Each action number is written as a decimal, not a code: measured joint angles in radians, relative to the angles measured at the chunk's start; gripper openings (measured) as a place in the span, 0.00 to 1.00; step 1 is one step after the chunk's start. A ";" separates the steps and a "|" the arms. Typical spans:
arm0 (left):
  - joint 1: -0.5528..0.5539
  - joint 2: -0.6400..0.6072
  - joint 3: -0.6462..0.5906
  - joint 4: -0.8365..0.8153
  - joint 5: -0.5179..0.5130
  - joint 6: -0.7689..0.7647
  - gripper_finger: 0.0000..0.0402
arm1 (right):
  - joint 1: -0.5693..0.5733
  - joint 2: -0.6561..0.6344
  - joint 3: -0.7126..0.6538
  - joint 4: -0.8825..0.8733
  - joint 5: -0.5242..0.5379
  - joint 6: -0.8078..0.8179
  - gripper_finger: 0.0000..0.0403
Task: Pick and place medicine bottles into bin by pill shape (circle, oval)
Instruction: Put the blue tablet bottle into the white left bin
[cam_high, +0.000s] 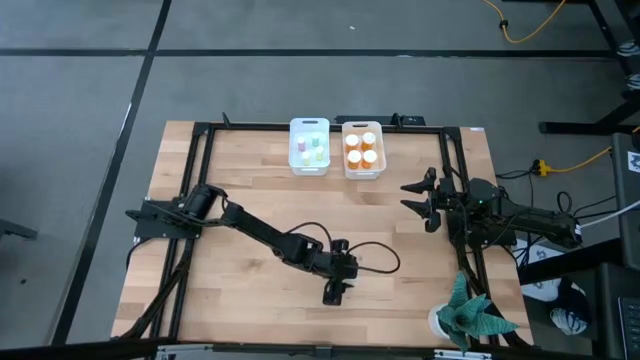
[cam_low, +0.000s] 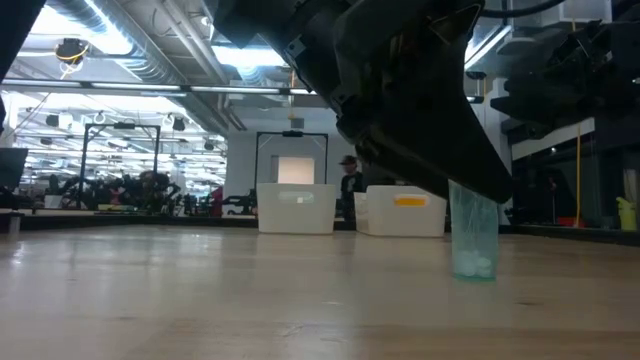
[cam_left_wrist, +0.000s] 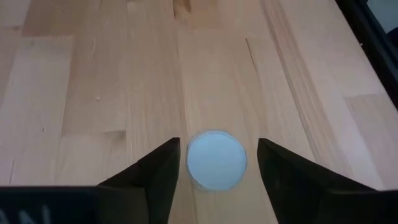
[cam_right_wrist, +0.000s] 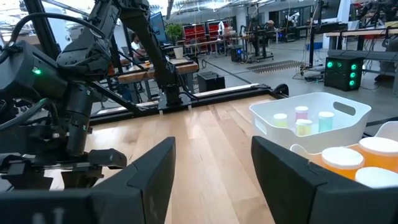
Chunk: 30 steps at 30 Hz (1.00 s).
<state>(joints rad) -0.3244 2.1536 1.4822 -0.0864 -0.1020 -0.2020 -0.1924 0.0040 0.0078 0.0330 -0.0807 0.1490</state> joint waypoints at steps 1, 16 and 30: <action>0.000 0.000 0.000 0.000 0.000 0.000 0.50 | 0.000 0.000 0.000 0.000 0.000 0.000 0.53; 0.045 -0.147 0.002 -0.065 -0.125 0.027 0.24 | 0.000 0.000 0.000 0.000 0.001 0.000 0.53; 0.472 -0.425 0.002 -0.441 -0.221 0.290 0.24 | 0.000 0.000 0.000 -0.001 0.001 0.000 0.53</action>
<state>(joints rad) 0.1477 1.7286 1.4841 -0.5278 -0.3231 0.0877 -0.1924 0.0044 0.0078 0.0322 -0.0796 0.1490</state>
